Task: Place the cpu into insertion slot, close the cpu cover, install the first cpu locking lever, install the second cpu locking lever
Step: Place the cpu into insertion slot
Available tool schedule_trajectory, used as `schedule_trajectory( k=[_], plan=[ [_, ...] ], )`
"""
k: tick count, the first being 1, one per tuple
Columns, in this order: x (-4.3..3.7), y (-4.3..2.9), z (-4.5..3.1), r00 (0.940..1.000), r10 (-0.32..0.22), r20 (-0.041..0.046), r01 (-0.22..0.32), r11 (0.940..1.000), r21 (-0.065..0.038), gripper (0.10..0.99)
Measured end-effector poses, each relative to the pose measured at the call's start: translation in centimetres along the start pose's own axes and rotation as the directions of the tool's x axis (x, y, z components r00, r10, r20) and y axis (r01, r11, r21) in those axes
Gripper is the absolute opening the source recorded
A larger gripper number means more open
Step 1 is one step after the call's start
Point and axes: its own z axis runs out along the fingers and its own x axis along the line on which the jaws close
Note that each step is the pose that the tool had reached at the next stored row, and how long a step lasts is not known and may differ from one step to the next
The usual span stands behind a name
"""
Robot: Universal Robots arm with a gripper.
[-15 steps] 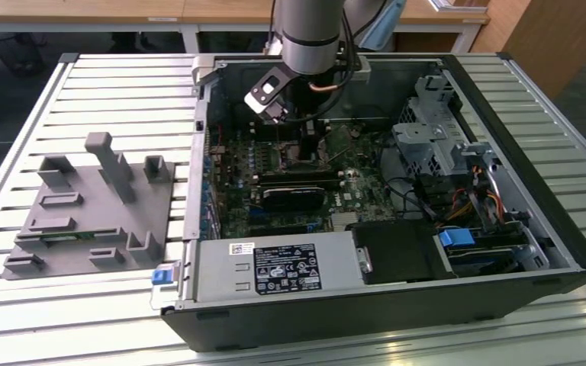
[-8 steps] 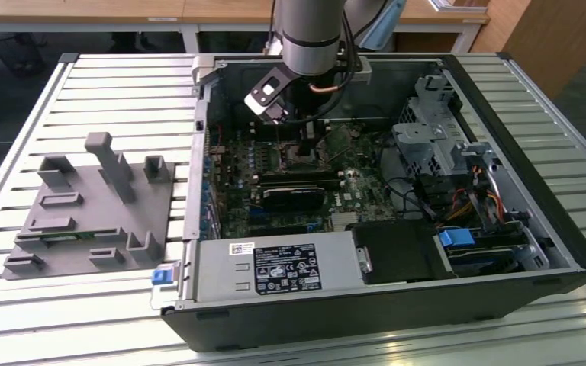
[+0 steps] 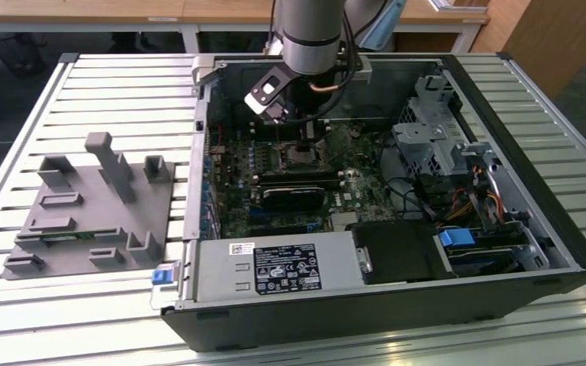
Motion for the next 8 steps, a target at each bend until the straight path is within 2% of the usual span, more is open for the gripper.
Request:
schedule_trajectory(
  k=[8],
  plan=[
    [0.00, 0.01, -0.19, 1.0000, 0.000, 0.0000, 0.000, 1.0000, 0.000, 0.122]
  ],
)
